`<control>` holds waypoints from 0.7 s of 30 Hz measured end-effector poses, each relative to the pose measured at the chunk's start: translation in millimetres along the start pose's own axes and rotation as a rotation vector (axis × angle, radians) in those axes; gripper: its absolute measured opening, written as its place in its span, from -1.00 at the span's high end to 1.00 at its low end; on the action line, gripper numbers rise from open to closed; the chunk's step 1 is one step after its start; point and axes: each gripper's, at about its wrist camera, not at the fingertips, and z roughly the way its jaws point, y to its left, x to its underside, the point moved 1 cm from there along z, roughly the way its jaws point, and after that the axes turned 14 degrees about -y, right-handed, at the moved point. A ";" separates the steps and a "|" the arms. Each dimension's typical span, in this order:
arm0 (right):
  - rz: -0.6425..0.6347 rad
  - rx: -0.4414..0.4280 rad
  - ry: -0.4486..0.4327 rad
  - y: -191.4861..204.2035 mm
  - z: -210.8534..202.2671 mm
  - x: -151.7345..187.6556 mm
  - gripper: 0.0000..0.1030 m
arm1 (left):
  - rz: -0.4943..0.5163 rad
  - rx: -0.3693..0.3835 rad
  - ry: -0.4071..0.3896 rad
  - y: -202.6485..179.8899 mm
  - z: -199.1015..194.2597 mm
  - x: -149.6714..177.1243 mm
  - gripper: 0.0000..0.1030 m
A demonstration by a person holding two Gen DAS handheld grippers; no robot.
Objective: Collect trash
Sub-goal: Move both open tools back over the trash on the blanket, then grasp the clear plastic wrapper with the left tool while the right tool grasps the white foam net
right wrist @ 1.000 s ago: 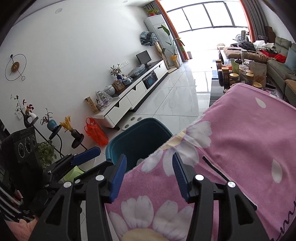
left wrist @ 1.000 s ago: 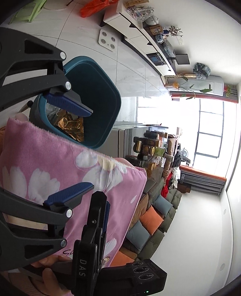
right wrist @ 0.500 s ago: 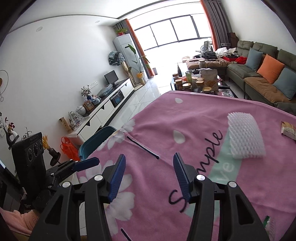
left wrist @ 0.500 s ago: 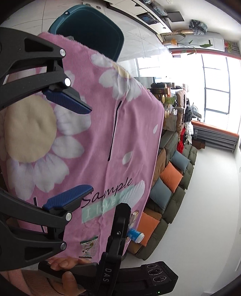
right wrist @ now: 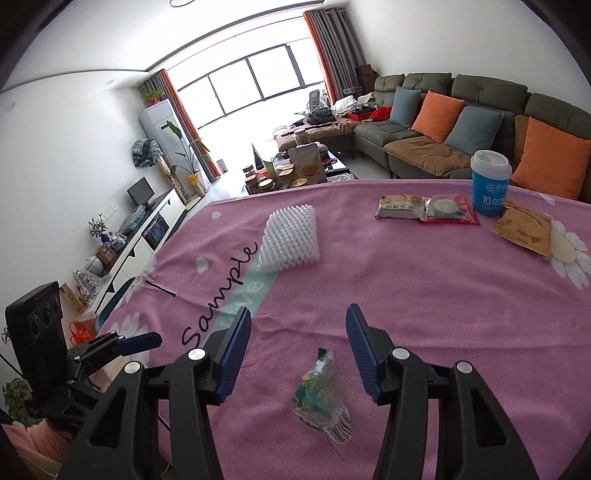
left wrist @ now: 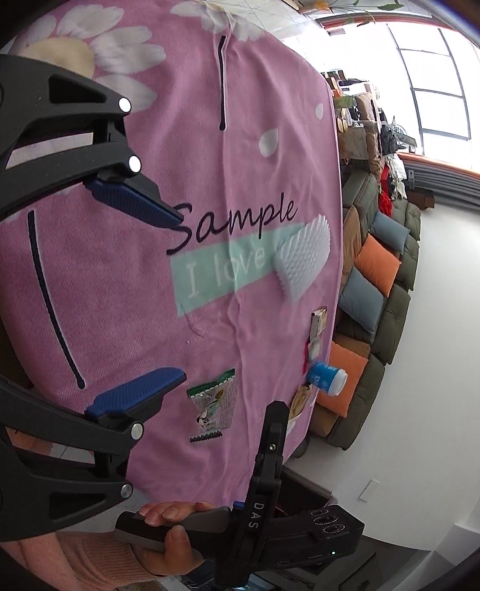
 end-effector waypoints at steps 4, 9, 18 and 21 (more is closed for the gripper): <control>-0.028 -0.008 0.045 0.5 -6.6 19.4 0.01 | -0.006 0.005 0.025 -5.5 11.6 1.7 -0.47; -0.056 0.011 0.078 -1.4 -12.0 32.3 0.23 | -0.011 -0.007 0.042 -2.4 17.7 3.2 -0.46; 0.004 -0.084 0.072 10.9 -5.0 31.8 0.65 | -0.044 -0.009 0.021 13.0 4.8 1.3 -0.46; 0.051 -0.173 0.063 23.3 5.4 28.1 0.66 | -0.068 0.009 0.010 20.8 -1.8 -0.3 -0.46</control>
